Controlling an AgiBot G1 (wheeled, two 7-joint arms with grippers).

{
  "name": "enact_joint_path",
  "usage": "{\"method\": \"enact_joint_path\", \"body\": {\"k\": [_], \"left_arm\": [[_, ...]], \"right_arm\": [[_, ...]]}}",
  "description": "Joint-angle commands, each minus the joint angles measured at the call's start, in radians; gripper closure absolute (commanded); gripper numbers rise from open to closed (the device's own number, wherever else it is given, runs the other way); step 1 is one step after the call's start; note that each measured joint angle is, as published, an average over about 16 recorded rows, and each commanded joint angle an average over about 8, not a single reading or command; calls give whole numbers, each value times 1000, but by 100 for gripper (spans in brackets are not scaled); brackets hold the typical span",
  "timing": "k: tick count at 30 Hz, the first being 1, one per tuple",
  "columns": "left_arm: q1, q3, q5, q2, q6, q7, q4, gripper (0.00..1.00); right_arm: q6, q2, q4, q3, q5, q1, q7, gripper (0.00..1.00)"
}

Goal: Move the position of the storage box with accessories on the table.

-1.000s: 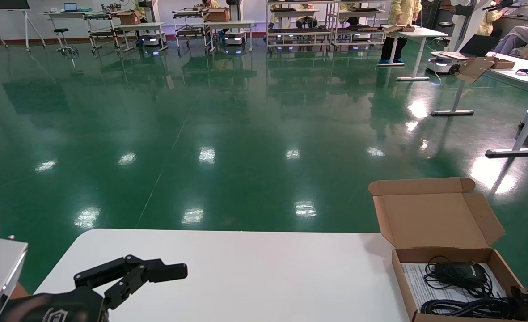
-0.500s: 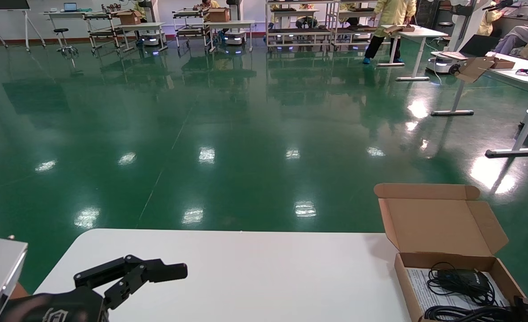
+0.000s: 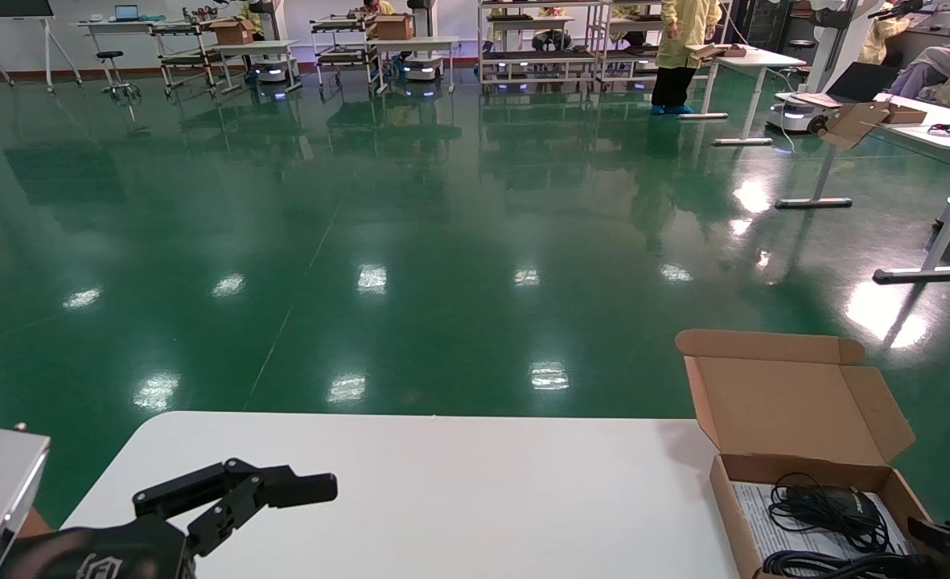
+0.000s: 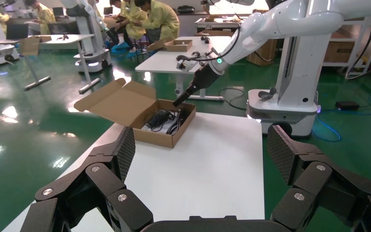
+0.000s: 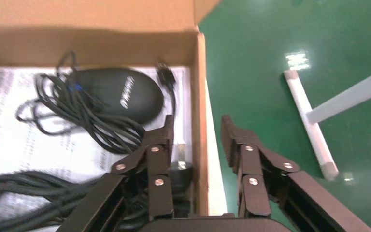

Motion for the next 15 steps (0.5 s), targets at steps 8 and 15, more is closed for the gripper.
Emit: {"method": "enact_joint_path", "body": {"k": [8, 15], "left_arm": [[0, 0, 0, 0, 0, 0, 0, 0], [0, 0, 0, 0, 0, 0, 0, 0]], "right_arm": [[-71, 14, 8, 16, 24, 51, 25, 0], [-234, 36, 20, 30, 46, 119, 67, 0]]}}
